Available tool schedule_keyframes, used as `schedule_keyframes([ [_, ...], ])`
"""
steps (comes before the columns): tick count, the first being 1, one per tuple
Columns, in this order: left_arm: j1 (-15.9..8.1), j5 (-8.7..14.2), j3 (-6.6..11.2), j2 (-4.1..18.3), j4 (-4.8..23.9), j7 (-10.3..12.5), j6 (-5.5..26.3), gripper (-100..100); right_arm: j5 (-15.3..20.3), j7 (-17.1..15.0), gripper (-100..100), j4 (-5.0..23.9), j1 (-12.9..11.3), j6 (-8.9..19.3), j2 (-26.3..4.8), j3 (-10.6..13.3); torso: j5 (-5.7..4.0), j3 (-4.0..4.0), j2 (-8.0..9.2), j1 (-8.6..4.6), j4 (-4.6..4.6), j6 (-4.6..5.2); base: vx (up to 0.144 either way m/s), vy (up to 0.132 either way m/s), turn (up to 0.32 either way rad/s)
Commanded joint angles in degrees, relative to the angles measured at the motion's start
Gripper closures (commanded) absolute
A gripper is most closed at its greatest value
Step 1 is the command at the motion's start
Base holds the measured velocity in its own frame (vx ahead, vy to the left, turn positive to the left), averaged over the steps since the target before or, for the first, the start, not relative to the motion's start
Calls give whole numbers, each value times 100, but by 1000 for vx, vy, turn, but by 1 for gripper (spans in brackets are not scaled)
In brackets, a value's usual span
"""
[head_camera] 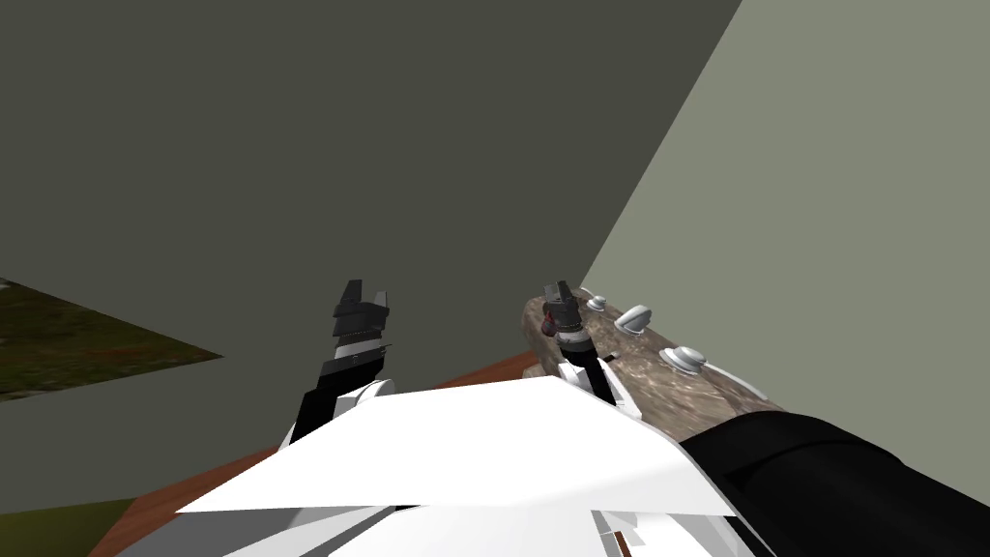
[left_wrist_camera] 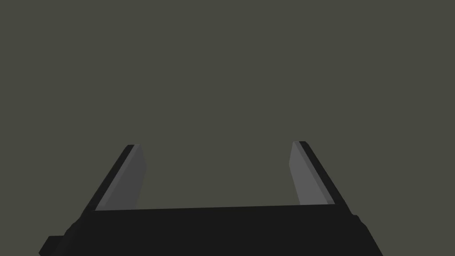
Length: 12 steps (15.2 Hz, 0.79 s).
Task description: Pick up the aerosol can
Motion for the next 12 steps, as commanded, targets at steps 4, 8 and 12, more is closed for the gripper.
schedule_keyframes([
  [4, 0, 0, 0, 0, 0, 0, 0, 0, 248, 175, -100, 226, -139, -202, -616, -35, 0, -1, -1, 1, 0, 0, -22, -10, 15],
  [8, 0, 0, 0, 0, 0, 0, 0, 0, 555, 377, -100, 515, -335, -430, -1114, -86, 1, -1, -1, 2, 0, 1, -25, -9, 20],
  [12, 0, 0, 0, 0, 0, 0, 0, 0, 721, 486, -100, 670, -440, -554, -1578, -112, 1, -1, -2, 2, 0, 0, -23, -8, 21],
])
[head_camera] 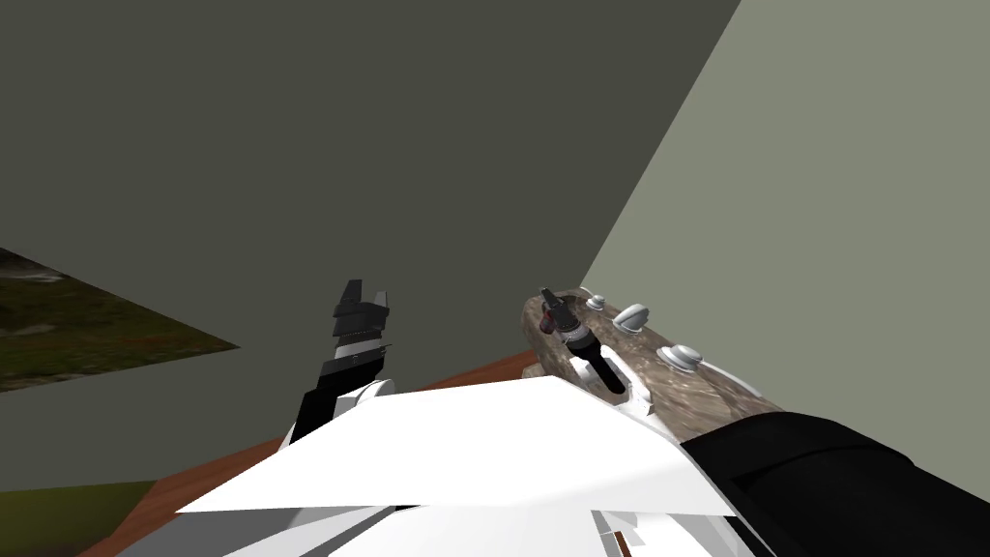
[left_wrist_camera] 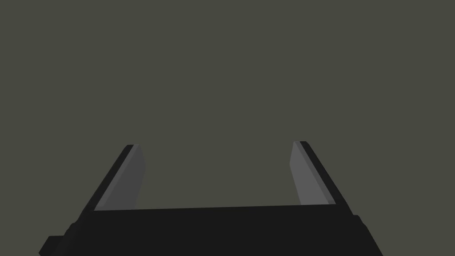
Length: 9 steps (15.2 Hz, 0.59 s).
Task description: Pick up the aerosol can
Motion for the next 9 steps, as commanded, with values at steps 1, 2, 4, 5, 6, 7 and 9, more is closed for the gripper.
schedule_keyframes([
  [1, 0, 0, 0, 0, 0, 0, 0, 0, 56, 42, -100, 54, -41, -45, -178, -10, 0, 0, 0, 0, 0, 0, -18, -8, 13],
  [2, 0, 0, 0, 0, 0, 0, 0, 0, 230, 157, -100, 215, -149, -175, -381, -36, 0, 0, -1, 1, 0, 1, -21, -8, 26],
  [4, 0, 0, 0, 0, 0, 0, 0, 0, 230, 157, -100, 215, -149, -175, -524, -36, 0, 0, 0, 1, 0, 0, -23, -7, 21],
  [5, 0, 0, 0, 0, 0, 0, 0, 0, 411, 275, -100, 382, -259, -309, -725, -61, 0, 0, -1, 2, 0, 1, -24, -5, 28],
  [6, 0, 0, 0, 0, 0, 0, 0, 0, 411, 275, -100, 382, -259, -309, -842, -61, 0, 0, -1, 2, 0, 0, -26, -5, 31],
  [7, 0, 0, 0, 0, 0, 0, 0, 0, 411, 275, -100, 382, -259, -309, -875, -61, 0, 0, 0, 2, 0, 0, -19, -6, 12],
  [9, 0, 0, 0, 0, 0, 0, 0, 0, 597, 397, -100, 552, -372, -449, -1191, -84, 0, -1, -1, 1, 0, -1, -24, -7, 34],
])
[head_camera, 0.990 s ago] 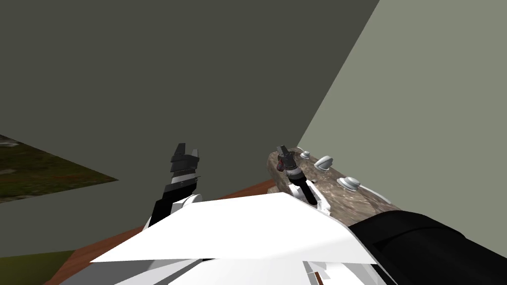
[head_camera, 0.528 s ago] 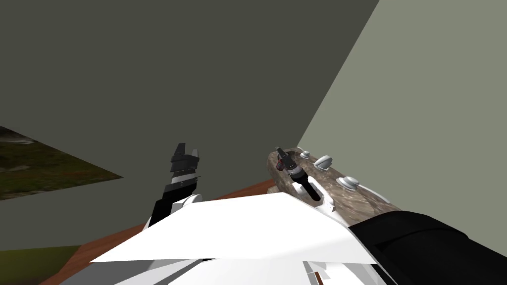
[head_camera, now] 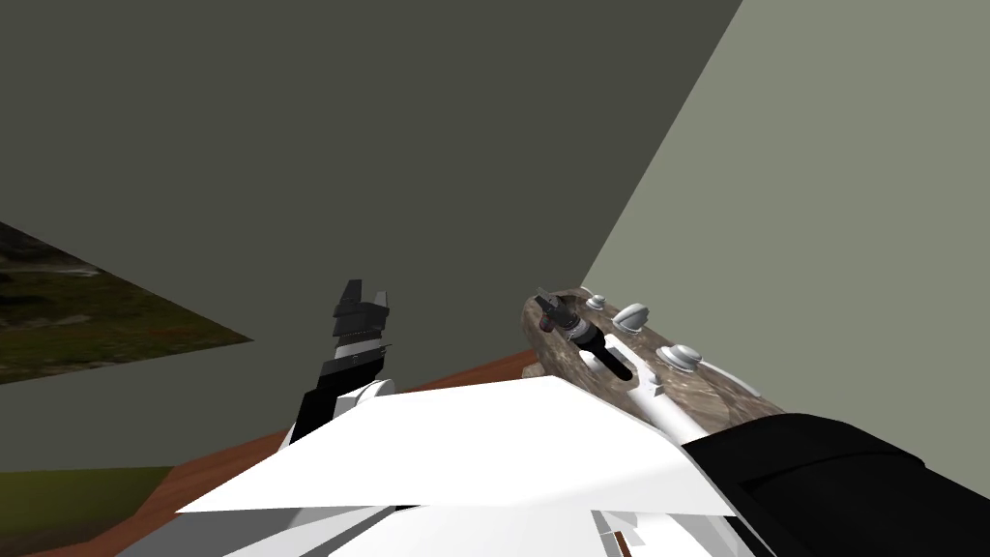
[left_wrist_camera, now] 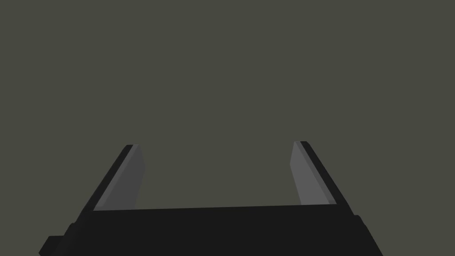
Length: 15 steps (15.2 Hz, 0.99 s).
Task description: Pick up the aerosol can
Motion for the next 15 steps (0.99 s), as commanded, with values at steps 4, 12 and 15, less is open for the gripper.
schedule_keyframes([
  [4, 0, 0, 0, 0, 0, 0, 0, 0, 256, 178, -100, 228, -140, -207, -555, -33, 0, 0, 0, 1, 0, 0, -23, -4, 23],
  [12, 0, 0, 0, 0, 0, 0, 0, 0, 855, 569, -100, 763, -481, -655, -1575, -89, 1, -1, -1, 4, 0, 0, -23, -2, 32],
  [15, 0, 0, 0, 0, 0, 0, 0, 0, 1060, 702, -100, 944, -593, -808, -1937, -103, 1, -1, -2, 5, 0, -1, -20, 1, 37],
])
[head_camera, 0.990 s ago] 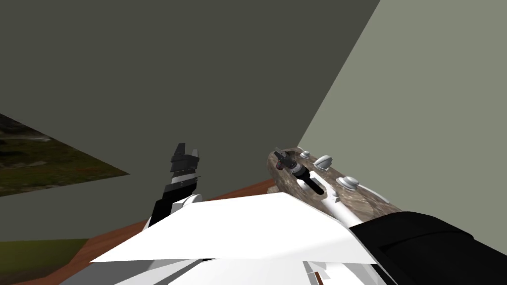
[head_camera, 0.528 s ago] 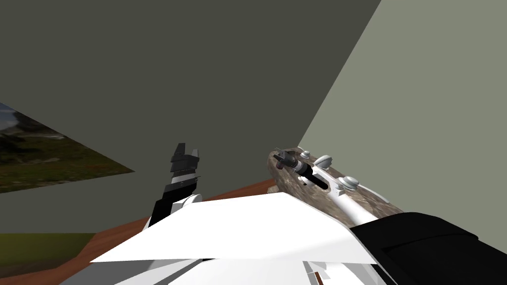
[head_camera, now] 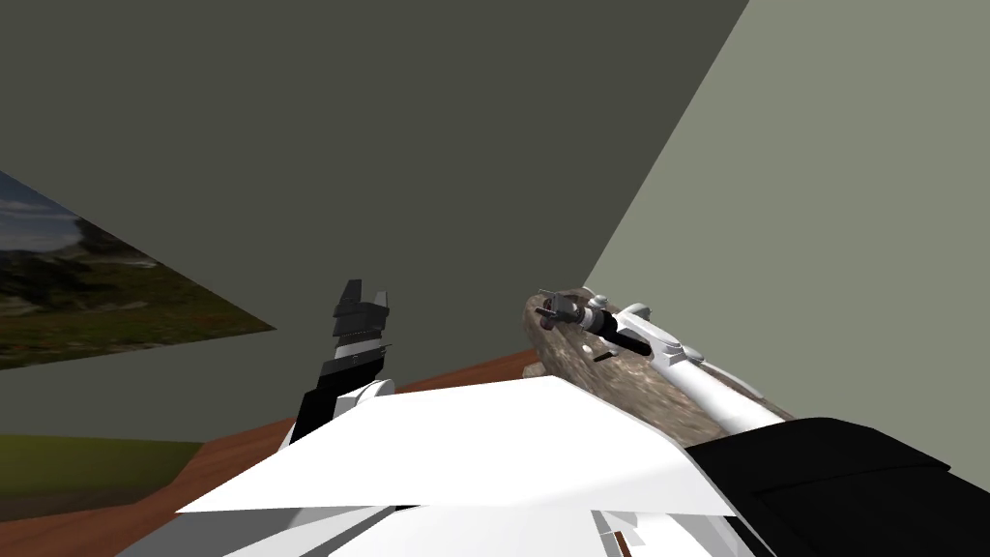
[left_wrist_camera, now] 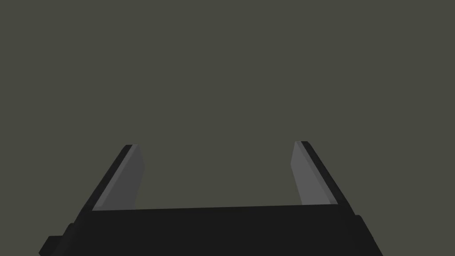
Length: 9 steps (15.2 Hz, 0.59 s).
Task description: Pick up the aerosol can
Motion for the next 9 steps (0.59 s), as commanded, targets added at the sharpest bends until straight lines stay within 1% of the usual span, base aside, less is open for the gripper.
schedule_keyframes([
  [1, 0, 0, 0, 0, 0, 0, 0, 0, 67, 60, -100, 60, -21, -72, -217, -14, 0, 0, 0, 0, 0, 0, -16, 0, 12],
  [2, 0, 0, 0, 0, 0, 0, 0, 0, 274, 193, -100, 240, -131, -226, -394, -25, 0, 0, 0, 0, 0, 1, -19, 3, 38],
  [3, 0, 0, 0, 0, 0, 0, 0, 0, 274, 193, -100, 240, -131, -226, -515, -25, 0, 0, 0, 0, 0, 0, -21, 4, 45],
  [4, 0, 0, 0, 0, 0, 0, 0, 0, 274, 193, -100, 240, -131, -226, -571, -25, 0, 0, 0, 1, 0, 0, -16, 1, 18],
  [5, 0, 0, 0, 0, 0, 0, 0, 0, 481, 326, -100, 419, -237, -381, -756, -32, 0, 0, -1, 1, 0, 1, -17, 4, 38],
  [6, 0, 0, 0, 0, 0, 0, 0, 0, 481, 326, -100, 419, -237, -381, -874, -32, 0, -1, -1, 1, 0, 0, -19, 4, 53],
  [7, 0, 0, 0, 0, 0, 0, 0, 0, 481, 326, -100, 419, -237, -381, -921, -32, 0, -1, -1, 2, 0, 0, -14, 2, 23],
  [8, 0, 0, 0, 0, 0, 0, 0, 0, 689, 459, -100, 595, -340, -535, -1100, -35, 0, -1, -1, 2, 0, 1, -17, 6, 38],
  [9, 0, 0, 0, 0, 0, 0, 0, 0, 689, 459, -100, 595, -340, -535, -1221, -35, 1, -1, -1, 2, 0, 0, -19, 7, 50],
])
